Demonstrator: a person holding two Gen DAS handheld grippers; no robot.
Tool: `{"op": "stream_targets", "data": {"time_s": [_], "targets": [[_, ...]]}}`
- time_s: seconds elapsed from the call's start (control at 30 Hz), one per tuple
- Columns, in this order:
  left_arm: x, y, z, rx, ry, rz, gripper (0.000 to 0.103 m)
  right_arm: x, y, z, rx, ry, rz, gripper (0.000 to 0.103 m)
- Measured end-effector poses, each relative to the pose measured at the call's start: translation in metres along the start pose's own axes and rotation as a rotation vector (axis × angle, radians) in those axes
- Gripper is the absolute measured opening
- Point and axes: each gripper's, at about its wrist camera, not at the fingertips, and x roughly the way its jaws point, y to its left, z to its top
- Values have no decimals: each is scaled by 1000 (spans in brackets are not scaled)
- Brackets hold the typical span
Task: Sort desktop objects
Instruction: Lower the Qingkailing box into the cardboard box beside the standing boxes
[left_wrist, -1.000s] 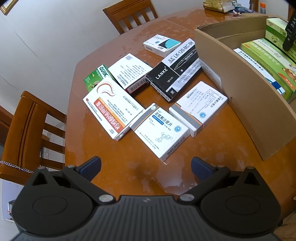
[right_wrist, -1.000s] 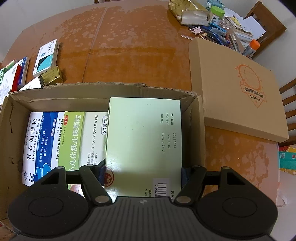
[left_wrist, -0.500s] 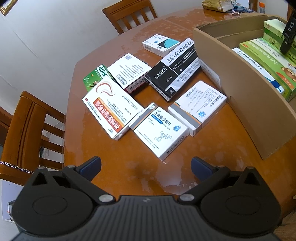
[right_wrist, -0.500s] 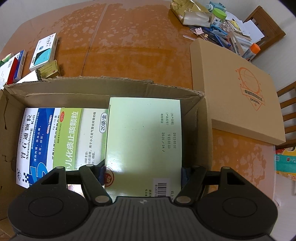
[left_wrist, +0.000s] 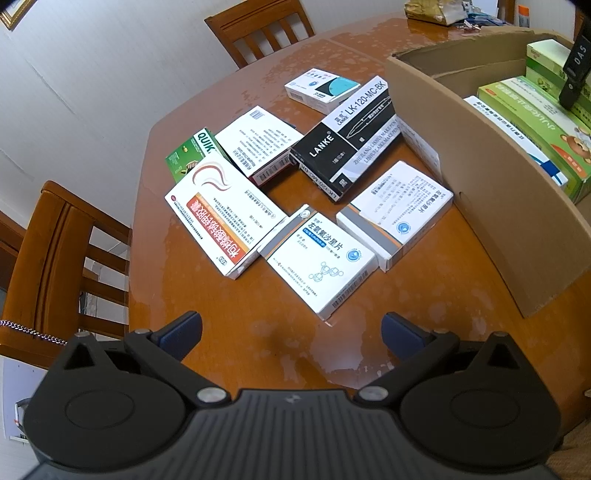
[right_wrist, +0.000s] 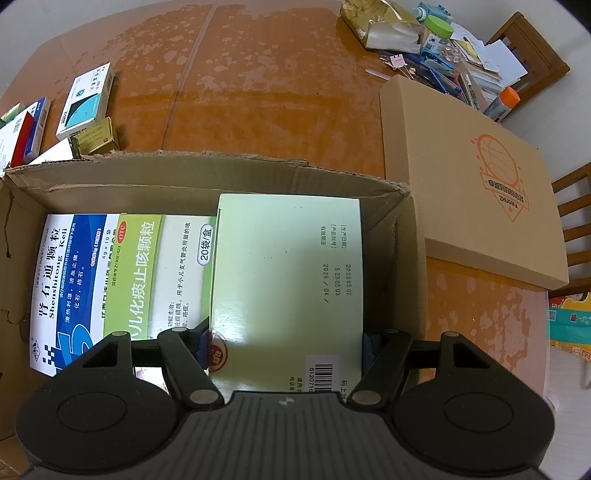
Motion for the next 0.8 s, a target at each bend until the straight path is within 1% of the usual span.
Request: {"op": "stream_targets", "data": {"time_s": [0.13, 0.33, 0.43, 0.6, 0.8], "targets": [[-1, 0, -1, 5, -1, 0, 103, 0, 3, 0, -4, -1, -9, 74], [-1, -1, -1, 5, 1, 0, 103, 2, -1, 2, -8, -7, 13, 74], [-1, -2, -1, 2, 0, -1, 103, 2, 1, 2, -3, -7, 4, 74], [0, -2, -2, -7, 2, -7, 103, 0, 8, 1, -7, -7, -35, 74], [1, -3, -2, -2, 3, -13, 103, -2, 7, -3, 11, -29, -43, 74]]}}
